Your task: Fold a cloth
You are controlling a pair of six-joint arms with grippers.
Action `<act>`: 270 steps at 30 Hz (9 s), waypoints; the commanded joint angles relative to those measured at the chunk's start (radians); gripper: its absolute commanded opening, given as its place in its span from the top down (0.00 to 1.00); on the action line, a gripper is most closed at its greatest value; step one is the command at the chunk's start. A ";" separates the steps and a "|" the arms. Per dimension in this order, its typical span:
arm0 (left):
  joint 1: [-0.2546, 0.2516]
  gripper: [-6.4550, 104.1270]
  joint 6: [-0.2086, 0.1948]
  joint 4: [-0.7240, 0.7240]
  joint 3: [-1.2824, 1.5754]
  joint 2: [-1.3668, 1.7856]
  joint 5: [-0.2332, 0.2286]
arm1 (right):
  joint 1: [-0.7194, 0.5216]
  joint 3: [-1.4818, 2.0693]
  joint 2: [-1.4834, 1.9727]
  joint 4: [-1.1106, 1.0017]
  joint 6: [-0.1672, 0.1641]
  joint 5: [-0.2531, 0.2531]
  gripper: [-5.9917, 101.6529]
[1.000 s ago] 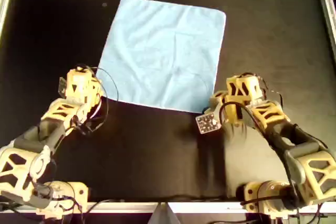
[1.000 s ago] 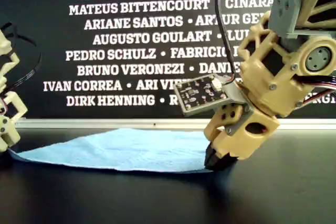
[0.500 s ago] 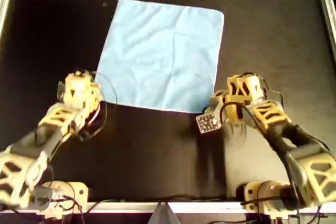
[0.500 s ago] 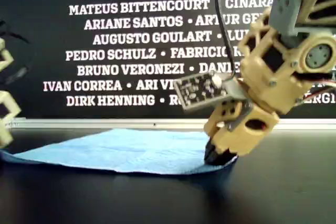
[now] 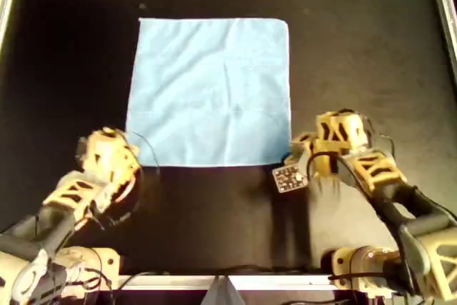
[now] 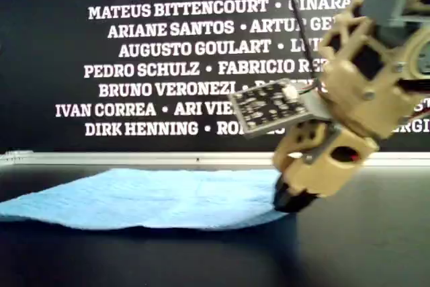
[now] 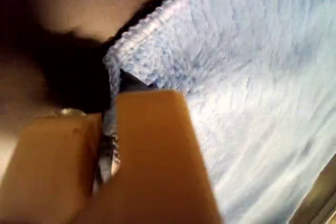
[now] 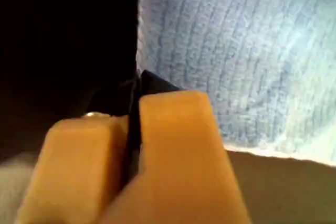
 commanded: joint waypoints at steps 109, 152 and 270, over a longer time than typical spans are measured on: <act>0.212 0.35 0.120 -0.023 -1.657 -1.083 -0.074 | -0.189 -2.180 -1.186 -0.051 0.000 -0.014 0.48; 0.209 0.07 0.103 0.103 -1.439 -0.996 -0.123 | -0.186 -2.177 -0.848 0.360 -0.002 -0.017 0.48; 0.209 0.07 -0.158 0.210 -0.831 -0.597 -0.124 | 0.008 -0.769 -0.520 -0.084 -0.015 0.196 0.31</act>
